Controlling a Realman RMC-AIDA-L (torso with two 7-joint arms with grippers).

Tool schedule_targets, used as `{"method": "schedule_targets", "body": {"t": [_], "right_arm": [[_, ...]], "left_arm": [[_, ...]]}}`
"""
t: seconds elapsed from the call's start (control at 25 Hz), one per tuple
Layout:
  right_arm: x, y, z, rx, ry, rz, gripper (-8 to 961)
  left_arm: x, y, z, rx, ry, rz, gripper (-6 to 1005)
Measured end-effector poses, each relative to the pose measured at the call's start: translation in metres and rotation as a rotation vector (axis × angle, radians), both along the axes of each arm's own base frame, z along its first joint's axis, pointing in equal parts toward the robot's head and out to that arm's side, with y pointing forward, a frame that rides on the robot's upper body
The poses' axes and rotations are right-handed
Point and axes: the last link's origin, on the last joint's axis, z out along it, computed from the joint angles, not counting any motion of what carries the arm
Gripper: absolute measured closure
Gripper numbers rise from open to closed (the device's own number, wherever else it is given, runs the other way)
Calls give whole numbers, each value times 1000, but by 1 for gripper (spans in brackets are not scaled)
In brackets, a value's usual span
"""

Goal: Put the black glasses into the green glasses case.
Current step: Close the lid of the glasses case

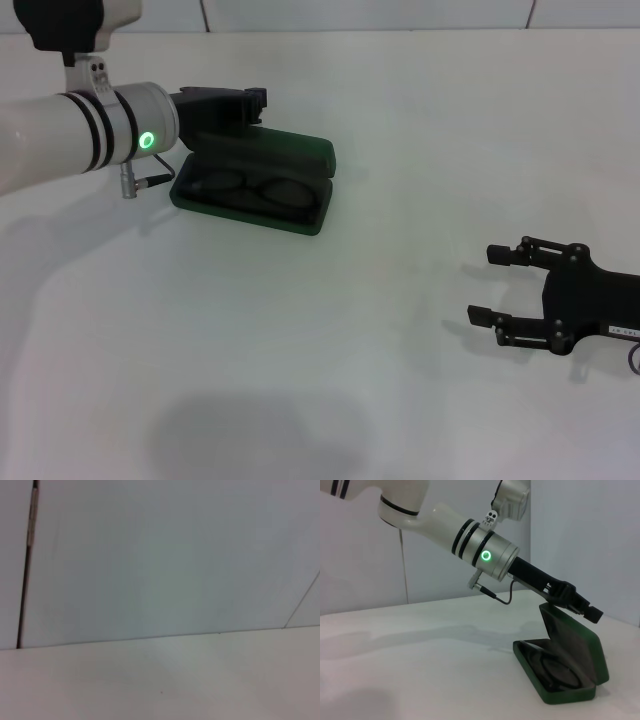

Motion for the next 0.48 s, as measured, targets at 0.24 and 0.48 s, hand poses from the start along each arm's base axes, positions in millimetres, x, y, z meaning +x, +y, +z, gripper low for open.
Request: {"method": "schedule_targets", "body": {"t": [0.24, 0.48], "right_arm": [[0, -1, 0, -3, 0, 1, 199], [0, -1, 0, -3, 0, 1, 199]], "left_arm": [[-2, -1, 0, -7, 12, -4, 935], [-6, -6, -1, -13, 26, -15, 934]]}}
